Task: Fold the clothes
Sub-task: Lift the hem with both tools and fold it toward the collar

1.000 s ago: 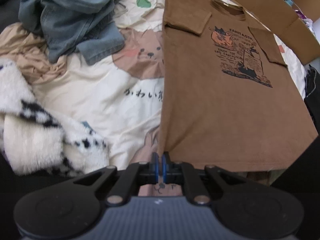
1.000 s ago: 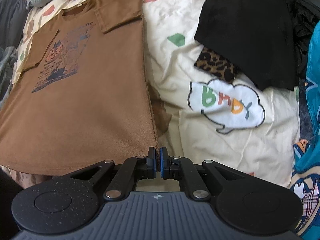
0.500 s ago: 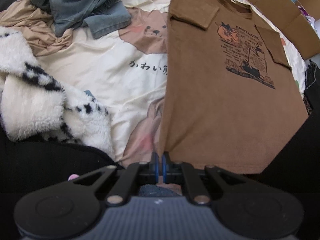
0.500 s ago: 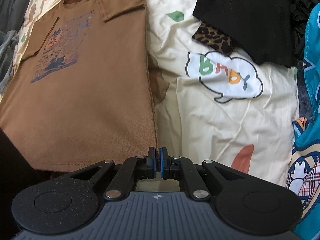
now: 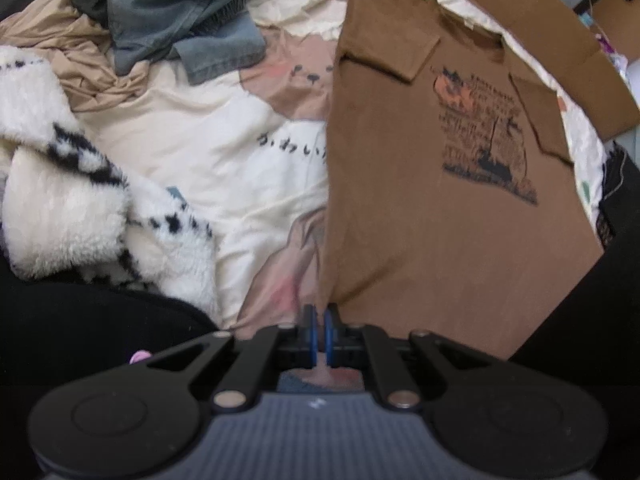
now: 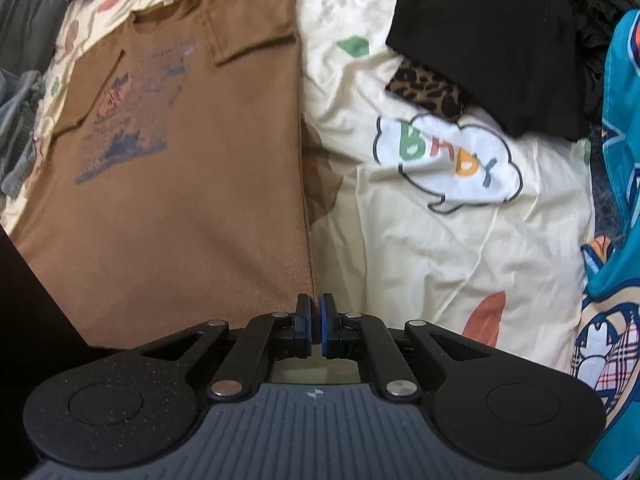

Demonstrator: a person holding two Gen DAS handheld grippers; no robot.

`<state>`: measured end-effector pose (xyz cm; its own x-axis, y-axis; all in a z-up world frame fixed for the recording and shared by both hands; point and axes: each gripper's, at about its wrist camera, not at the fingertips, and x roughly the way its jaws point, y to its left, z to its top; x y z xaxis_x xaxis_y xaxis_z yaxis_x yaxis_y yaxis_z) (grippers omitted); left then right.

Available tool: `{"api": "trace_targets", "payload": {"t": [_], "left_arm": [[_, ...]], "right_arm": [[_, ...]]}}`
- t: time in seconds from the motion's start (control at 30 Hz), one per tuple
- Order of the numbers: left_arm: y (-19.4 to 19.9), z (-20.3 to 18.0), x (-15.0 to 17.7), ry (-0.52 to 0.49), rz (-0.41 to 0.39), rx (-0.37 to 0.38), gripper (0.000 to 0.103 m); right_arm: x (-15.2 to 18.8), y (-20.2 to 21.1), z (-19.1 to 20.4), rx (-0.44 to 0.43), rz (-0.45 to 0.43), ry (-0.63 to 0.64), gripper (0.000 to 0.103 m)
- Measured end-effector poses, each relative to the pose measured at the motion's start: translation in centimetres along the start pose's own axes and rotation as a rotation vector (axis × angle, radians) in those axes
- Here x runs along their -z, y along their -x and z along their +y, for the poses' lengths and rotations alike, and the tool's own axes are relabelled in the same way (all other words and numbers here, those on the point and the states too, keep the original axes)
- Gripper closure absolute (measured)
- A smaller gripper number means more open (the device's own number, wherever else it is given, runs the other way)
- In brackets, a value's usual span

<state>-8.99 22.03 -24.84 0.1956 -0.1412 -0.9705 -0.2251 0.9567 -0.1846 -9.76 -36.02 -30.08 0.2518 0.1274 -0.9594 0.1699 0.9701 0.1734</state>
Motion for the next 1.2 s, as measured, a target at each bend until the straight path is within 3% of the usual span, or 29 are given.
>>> {"api": "trace_targets", "payload": {"t": [0.63,1.2], "left_arm": [[1.1,-0.9,-4.6,0.045,-0.169,0.054,0.099],[0.6,-2.7,-12.9,0.023,-0.262,0.080,0.099]], "right_arm": [[-5.3,1.8,0.4,-0.042,-0.119,-0.010,0.101],[-13.4,1.6,2.0,-0.066,-0.201,0.023,0.101]]}}
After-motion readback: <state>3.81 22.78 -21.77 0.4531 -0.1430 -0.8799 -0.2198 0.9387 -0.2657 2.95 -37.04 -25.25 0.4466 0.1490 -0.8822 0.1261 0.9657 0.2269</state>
